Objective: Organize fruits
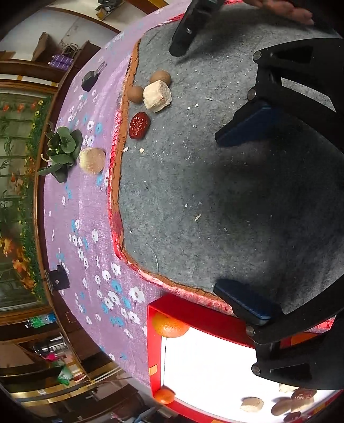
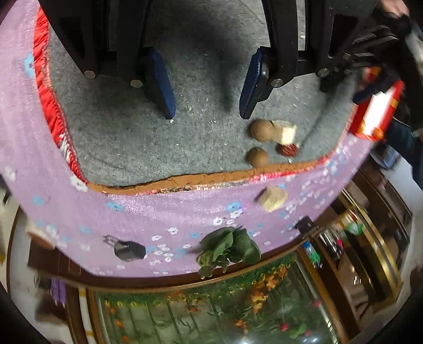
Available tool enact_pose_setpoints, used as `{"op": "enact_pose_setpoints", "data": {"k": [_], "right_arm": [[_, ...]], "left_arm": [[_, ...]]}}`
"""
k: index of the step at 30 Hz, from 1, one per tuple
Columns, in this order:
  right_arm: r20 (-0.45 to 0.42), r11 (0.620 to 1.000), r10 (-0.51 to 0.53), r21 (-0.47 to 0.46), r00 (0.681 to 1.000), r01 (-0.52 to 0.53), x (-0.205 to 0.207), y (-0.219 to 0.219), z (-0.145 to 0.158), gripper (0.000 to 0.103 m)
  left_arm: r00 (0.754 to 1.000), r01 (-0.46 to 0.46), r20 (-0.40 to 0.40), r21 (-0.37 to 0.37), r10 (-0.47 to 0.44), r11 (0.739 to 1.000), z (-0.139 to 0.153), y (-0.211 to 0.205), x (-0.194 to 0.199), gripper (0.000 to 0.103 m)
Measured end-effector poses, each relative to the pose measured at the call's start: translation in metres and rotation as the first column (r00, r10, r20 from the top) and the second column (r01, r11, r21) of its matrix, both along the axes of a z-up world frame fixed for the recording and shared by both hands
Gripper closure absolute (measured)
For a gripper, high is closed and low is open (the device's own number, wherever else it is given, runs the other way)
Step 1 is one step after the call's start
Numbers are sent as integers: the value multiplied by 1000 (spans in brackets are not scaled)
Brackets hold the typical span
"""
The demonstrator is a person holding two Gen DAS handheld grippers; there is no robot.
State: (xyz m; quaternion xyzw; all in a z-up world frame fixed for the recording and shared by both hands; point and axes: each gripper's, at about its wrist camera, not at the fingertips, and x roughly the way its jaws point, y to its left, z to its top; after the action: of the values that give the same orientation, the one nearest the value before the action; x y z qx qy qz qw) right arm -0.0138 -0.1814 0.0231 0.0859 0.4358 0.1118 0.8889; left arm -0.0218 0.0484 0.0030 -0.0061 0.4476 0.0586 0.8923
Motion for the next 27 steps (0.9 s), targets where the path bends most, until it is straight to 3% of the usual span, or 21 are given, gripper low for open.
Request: {"op": "enact_pose_setpoints", "data": {"k": [3, 6, 11, 19, 27], "right_arm": [[21, 998, 7, -56, 1000, -6, -3, 7, 0, 52], [20, 1000, 3, -18, 1000, -2, -3, 0, -1, 52], [19, 999, 7, -37, 1000, -6, -2, 4, 0, 51], [17, 998, 35, -46, 999, -35, -2, 10, 0, 39], [18, 999, 43, -9, 999, -43, -2, 6, -1, 36]], "left_arm": [[1000, 0, -2, -9, 0, 1000, -2, 5, 1, 0], [1000, 0, -3, -11, 0, 1000, -2, 7, 3, 0], [1000, 0, -3, -12, 0, 1000, -2, 8, 3, 0], [1000, 0, -3, -11, 0, 1000, -2, 8, 3, 0], [1000, 0, -3, -11, 0, 1000, -2, 8, 4, 0]]}}
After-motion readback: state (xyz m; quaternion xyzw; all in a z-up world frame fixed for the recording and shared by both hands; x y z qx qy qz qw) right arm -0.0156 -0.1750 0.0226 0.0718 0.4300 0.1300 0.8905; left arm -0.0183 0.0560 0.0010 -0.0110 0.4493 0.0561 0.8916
